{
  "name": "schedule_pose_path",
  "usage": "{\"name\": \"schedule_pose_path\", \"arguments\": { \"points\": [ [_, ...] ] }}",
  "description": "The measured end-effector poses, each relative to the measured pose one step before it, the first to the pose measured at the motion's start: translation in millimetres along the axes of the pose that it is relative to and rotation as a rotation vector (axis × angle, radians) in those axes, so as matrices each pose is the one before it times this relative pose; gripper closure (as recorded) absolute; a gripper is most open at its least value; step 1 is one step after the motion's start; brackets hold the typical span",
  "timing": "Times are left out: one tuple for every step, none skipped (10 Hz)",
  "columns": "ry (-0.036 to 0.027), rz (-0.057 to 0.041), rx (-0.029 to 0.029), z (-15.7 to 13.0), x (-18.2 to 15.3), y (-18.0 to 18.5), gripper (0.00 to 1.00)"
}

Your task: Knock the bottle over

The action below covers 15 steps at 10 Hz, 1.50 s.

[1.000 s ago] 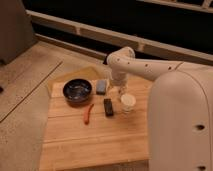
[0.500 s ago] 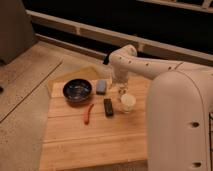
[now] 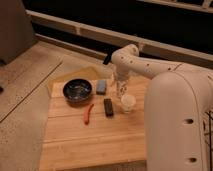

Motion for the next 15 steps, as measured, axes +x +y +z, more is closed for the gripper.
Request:
{"name": "schedule_pose_path", "arguments": {
  "points": [
    [-0.00805, -0.00835, -0.00171, -0.86, -3.72, -2.16, 0.35],
    [-0.00758, -0.01255, 0.00106, -1.76, -5.05, -1.84, 0.35],
    [-0.00476, -0.0105, 0.00194, -2.02, -4.02, -0.96, 0.35],
    [-0.00948, -0.02156, 0.0009, -3.93, -8.01, 3.53, 0.35],
    [-0.01021, -0.02491, -0.00317, -3.83, -8.66, 7.5, 0.35],
    [-0.00942, -0.03286, -0.00857, -2.38, -10.18, 12.5, 0.35],
    [-0.00213, -0.01763, -0.0069, -0.15, -5.27, 7.2, 0.35],
    [-0.00256, -0.02163, -0.01146, 1.0, -6.32, 9.95, 0.35],
    [-0.00292, -0.01231, -0.01541, 1.37, -4.16, 9.02, 0.35],
    [-0.00223, -0.00356, -0.01563, 1.31, -1.56, 6.62, 0.35],
    [-0.00082, 0.00093, -0.00992, 1.01, 0.99, 2.99, 0.35],
    [0.00234, 0.0081, -0.00595, 0.43, 5.15, -0.95, 0.35],
    [0.0024, 0.01752, -0.00279, -0.87, 6.84, -2.88, 0.35],
    [0.00115, 0.01494, -0.00007, -2.16, 7.46, -3.9, 0.35],
    [0.00448, 0.01285, -0.001, -2.39, 9.9, -2.91, 0.35]
  ]
}}
